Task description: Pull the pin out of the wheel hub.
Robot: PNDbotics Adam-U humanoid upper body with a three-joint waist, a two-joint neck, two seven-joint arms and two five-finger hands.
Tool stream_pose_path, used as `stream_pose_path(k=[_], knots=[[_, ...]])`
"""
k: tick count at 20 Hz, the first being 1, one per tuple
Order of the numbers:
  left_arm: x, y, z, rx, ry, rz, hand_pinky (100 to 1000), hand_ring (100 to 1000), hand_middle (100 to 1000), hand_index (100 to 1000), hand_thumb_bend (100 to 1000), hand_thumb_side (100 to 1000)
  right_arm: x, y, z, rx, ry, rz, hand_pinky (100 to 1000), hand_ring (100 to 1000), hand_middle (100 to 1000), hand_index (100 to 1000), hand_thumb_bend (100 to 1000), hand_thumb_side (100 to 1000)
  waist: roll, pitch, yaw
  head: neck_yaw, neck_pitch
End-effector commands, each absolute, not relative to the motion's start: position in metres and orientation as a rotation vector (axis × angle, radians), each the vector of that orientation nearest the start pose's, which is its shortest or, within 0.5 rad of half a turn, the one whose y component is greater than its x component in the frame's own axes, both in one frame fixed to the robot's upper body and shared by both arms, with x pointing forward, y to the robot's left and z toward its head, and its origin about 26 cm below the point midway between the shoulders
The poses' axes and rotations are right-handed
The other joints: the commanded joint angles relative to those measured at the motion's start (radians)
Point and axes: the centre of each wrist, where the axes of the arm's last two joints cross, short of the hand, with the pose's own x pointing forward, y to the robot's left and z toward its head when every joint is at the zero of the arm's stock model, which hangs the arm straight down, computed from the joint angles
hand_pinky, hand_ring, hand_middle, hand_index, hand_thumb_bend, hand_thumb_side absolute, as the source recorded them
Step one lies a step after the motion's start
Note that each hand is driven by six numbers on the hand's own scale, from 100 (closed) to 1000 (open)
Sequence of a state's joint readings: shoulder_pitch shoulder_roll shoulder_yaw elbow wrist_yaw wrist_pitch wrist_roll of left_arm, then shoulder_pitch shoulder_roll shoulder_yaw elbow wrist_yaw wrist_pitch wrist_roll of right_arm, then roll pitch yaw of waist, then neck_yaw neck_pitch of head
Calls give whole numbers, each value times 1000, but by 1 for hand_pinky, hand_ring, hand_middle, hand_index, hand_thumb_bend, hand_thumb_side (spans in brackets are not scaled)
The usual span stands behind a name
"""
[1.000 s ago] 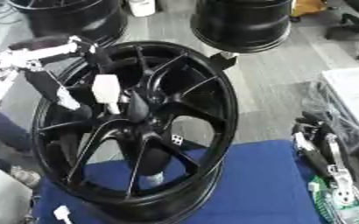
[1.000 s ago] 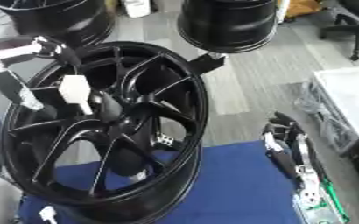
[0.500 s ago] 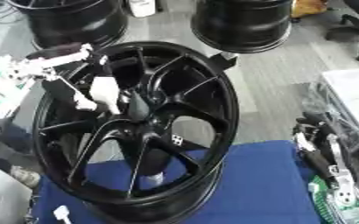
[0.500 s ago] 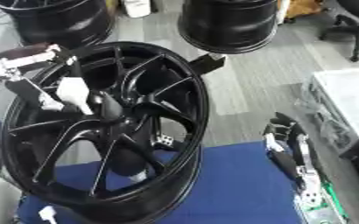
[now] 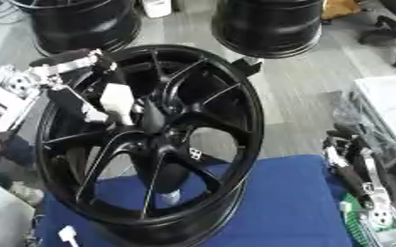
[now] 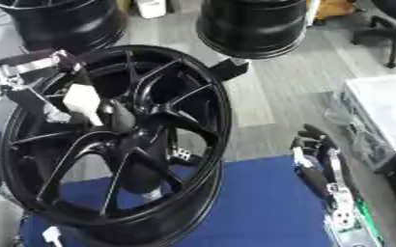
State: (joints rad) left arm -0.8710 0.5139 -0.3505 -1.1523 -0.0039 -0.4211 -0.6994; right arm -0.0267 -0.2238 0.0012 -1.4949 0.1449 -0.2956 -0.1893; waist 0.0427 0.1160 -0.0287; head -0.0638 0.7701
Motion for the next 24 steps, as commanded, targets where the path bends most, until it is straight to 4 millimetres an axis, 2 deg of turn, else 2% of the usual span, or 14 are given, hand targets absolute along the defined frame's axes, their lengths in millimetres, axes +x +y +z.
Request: stream_pose_path(k=[1,4,7,9,12,15,16,18,21,24], knots=[[444,265,253,-89,-1936,-1838,670,543,341,397,337,121,282,-302,-9,-389,-1843,171,693,703,732,861,100,494,0,-16,4,-3,-9],[433,286,288,-8,-2044,-1743,669,542,341,396,345,126,281,-305,-10,-400,-1837,165,693,703,732,861,100,495,3,-20,14,-9,-7],[418,318,315,85,-2127,-1630,666,541,343,398,345,116,279,-308,-12,-415,-1828,162,693,703,732,860,100,495,10,-25,26,-18,-4],[407,339,324,135,-2154,-1558,665,543,346,401,348,114,278,-310,-12,-421,-1827,163,693,703,732,860,100,497,14,-26,28,-18,-4],[390,368,325,188,-2163,-1463,665,555,360,414,363,121,279,-310,-11,-422,-1827,165,693,703,731,860,100,498,16,-26,28,-20,-5],[380,384,315,188,-2157,-1368,677,640,455,506,453,180,279,-310,-11,-426,-1831,157,692,702,730,859,100,500,15,-22,31,-27,-9],[377,388,309,171,-2150,-1333,683,675,484,543,523,240,279,-310,-10,-428,-1832,153,692,702,730,859,100,502,15,-20,34,-30,-9],[376,394,289,112,-2120,-1253,697,733,539,601,619,326,280,-310,-10,-431,-1835,144,692,702,730,858,100,504,12,-16,41,-34,-8],[373,407,255,23,-2081,-1091,701,758,586,636,728,409,280,-310,-10,-434,-1837,134,692,702,730,858,100,508,7,-11,49,-27,-6],[367,417,221,-27,-2076,-880,711,784,623,659,758,450,281,-309,-9,-434,-1841,120,692,702,730,858,100,503,-4,-6,57,-22,-3]])
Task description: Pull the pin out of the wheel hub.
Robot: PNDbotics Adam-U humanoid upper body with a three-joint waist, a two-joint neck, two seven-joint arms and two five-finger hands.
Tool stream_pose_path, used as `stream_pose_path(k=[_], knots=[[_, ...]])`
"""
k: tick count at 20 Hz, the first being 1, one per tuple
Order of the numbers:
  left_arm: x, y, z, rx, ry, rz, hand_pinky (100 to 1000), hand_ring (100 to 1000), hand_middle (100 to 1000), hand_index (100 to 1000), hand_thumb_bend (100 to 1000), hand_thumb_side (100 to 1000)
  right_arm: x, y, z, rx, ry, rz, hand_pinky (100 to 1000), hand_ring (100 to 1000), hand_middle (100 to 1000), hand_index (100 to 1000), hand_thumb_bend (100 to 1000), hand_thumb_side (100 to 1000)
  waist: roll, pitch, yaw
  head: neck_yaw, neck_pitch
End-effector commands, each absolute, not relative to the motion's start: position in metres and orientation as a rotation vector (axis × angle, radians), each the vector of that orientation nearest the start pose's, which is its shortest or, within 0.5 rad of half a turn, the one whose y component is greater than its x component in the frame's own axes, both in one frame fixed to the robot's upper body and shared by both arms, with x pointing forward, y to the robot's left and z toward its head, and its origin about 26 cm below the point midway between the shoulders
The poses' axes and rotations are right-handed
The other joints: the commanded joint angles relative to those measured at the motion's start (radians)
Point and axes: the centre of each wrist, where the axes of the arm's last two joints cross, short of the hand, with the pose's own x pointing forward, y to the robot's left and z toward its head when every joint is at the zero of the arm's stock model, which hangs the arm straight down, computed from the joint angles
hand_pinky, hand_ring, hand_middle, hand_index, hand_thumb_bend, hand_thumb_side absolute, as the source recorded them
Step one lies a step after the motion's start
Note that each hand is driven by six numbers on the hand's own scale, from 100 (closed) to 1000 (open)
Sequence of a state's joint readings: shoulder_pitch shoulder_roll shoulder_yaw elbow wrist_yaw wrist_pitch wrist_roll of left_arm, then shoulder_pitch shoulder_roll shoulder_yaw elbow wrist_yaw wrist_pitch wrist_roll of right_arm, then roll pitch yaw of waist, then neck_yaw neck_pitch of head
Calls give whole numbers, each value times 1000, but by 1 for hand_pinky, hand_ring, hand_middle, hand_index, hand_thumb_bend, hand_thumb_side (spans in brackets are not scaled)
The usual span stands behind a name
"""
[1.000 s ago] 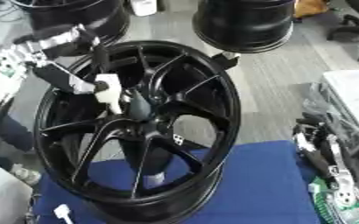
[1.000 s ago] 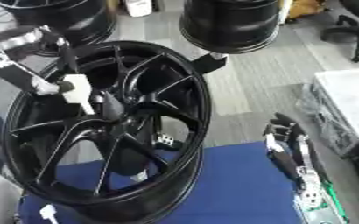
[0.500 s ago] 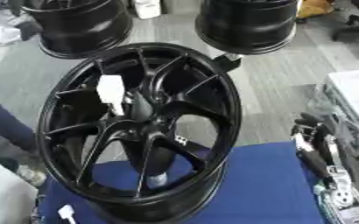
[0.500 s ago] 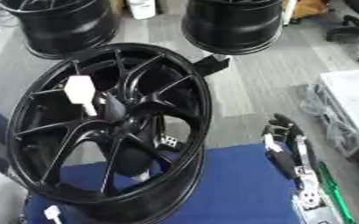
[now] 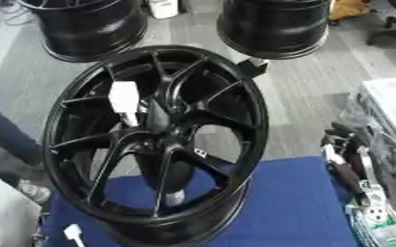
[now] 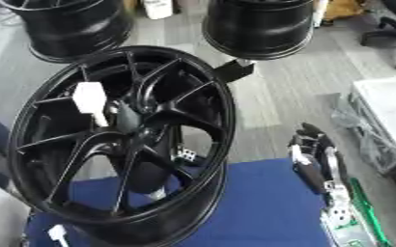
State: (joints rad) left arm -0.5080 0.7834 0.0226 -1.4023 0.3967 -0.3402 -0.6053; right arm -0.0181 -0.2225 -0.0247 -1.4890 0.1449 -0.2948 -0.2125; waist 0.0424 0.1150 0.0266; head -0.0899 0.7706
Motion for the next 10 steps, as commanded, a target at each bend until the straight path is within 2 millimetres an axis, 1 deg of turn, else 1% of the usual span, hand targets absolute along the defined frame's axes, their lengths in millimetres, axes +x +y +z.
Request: stream_pose_path(k=[1,6,10], knots=[[363,418,212,-31,-2074,-821,710,786,624,658,760,453,281,-308,-9,-433,-1844,118,692,702,730,858,100,503,-8,-3,5,6,-3],[342,424,162,-48,-2014,-583,711,789,624,646,757,481,283,-305,-7,-423,-1854,106,693,702,730,858,100,502,-24,5,16,20,-2],[323,417,119,-72,-1907,-480,712,789,624,644,756,499,284,-304,-7,-418,-1856,104,693,702,729,858,100,488,-30,3,23,22,-1]])
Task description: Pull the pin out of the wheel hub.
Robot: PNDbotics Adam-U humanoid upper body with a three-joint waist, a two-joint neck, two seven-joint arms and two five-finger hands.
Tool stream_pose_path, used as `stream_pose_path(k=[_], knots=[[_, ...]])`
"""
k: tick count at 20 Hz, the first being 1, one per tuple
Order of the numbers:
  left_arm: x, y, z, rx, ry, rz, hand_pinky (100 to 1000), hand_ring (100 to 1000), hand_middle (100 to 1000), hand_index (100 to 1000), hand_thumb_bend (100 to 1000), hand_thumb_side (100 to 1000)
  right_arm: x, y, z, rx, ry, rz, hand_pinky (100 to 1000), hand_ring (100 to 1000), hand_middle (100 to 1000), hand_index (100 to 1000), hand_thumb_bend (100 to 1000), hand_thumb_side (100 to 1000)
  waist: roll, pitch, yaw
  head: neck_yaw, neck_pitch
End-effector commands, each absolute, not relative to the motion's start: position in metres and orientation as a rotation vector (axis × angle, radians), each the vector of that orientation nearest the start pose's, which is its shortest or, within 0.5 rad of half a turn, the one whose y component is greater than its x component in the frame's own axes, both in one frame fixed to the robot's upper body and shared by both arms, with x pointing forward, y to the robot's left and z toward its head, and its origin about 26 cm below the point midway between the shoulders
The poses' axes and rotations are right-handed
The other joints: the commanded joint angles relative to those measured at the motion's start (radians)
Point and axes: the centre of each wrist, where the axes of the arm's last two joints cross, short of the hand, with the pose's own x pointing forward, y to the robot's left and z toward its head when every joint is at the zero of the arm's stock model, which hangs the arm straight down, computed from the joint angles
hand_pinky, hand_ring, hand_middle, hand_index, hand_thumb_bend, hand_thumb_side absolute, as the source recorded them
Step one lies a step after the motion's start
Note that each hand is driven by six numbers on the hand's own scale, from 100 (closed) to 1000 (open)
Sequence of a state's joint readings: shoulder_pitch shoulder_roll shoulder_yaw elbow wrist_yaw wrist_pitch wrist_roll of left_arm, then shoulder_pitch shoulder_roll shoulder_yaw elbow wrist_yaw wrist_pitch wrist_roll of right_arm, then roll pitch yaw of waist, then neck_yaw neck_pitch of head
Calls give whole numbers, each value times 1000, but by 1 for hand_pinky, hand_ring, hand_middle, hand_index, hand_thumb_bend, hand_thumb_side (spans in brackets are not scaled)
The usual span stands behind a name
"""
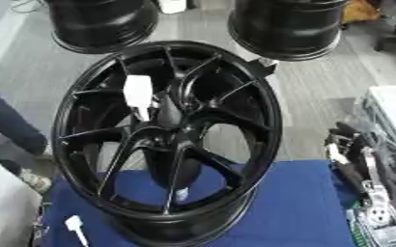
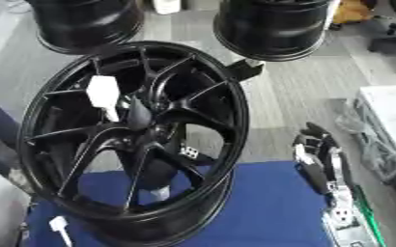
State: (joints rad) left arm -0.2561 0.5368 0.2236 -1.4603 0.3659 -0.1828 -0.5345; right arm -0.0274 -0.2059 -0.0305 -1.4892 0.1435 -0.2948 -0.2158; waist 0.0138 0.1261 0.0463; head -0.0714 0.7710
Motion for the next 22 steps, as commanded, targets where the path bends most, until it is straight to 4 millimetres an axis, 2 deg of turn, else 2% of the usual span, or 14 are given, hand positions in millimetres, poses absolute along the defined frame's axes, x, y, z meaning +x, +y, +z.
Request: stream_pose_path(k=[1,5,7,12,22], knots=[[317,414,109,-80,-1882,-455,711,787,622,642,755,502,284,-304,-7,-414,-1857,107,693,702,729,858,100,503,-2,-9,3,5,-1],[293,399,80,-108,-1813,-371,711,786,622,642,754,507,284,-302,-8,-402,-1855,114,694,702,729,858,100,498,-2,-18,-7,14,-3],[283,387,73,-121,-1804,-357,711,787,623,642,756,505,283,-302,-9,-400,-1854,117,694,702,729,858,100,505,1,-21,-13,16,-5],[277,357,78,-138,-1814,-355,712,789,625,644,759,505,283,-304,-8,-400,-1856,120,694,702,728,858,100,507,7,-22,-15,14,-1],[275,349,80,-127,-1787,-351,711,789,624,641,738,531,284,-303,-7,-395,-1861,126,695,702,727,858,100,503,5,-18,-17,4,-1]])
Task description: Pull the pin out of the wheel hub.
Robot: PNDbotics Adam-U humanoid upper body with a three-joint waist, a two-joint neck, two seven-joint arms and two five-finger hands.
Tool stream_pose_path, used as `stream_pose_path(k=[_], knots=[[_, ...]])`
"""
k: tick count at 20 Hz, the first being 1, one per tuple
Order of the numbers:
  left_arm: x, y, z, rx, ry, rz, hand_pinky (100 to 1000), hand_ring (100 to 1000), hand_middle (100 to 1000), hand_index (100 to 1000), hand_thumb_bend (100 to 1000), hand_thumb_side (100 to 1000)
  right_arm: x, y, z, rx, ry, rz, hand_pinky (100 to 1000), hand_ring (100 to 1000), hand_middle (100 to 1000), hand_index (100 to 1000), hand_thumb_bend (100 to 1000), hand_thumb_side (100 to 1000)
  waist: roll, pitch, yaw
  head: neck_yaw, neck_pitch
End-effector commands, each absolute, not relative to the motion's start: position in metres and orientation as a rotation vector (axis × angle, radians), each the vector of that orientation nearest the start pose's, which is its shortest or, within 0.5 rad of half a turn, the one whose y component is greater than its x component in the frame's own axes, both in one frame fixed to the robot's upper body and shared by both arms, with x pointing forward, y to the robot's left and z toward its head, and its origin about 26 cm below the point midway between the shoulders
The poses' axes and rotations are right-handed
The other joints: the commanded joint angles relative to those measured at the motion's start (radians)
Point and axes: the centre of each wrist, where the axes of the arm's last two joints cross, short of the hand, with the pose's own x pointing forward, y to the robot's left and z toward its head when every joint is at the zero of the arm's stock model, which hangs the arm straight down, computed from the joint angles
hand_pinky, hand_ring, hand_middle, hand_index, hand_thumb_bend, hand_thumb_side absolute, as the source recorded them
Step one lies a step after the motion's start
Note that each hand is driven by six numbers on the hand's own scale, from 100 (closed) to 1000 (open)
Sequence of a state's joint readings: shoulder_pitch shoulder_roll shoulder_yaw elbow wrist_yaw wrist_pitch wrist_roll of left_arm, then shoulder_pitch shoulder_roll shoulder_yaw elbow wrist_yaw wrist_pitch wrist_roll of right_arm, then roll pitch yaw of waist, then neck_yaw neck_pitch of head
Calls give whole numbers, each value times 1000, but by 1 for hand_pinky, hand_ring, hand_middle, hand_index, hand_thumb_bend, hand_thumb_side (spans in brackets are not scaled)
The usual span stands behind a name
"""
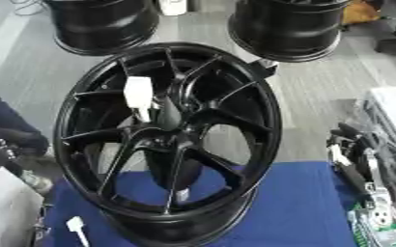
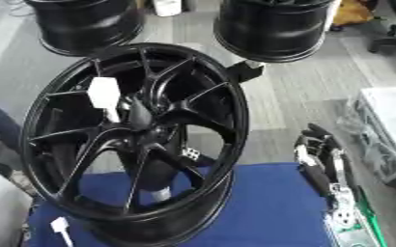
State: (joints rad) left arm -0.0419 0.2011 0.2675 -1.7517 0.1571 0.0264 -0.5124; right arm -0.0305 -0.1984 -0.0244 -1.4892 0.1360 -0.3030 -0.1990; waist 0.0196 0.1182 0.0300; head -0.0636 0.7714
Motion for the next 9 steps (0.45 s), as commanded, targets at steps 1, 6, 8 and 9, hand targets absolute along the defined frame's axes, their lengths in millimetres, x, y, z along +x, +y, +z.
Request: stream_pose_path(k=[1,6,8,9], knots=[[275,350,80,-125,-1788,-348,711,789,624,641,740,529,284,-303,-7,-395,-1860,127,694,701,726,858,100,507,-1,-10,-1,-4,-1],[276,350,80,-122,-1787,-339,711,789,624,641,740,529,284,-303,-8,-401,-1853,120,694,701,726,858,100,507,-3,-10,0,-6,-1],[276,350,80,-124,-1786,-342,712,791,627,641,737,536,284,-303,-8,-401,-1855,119,694,701,725,857,100,504,-3,-10,1,-3,-1],[276,349,80,-127,-1788,-344,711,792,627,643,740,534,284,-303,-8,-401,-1856,119,694,701,724,857,100,505,-4,-11,3,-1,-1]])
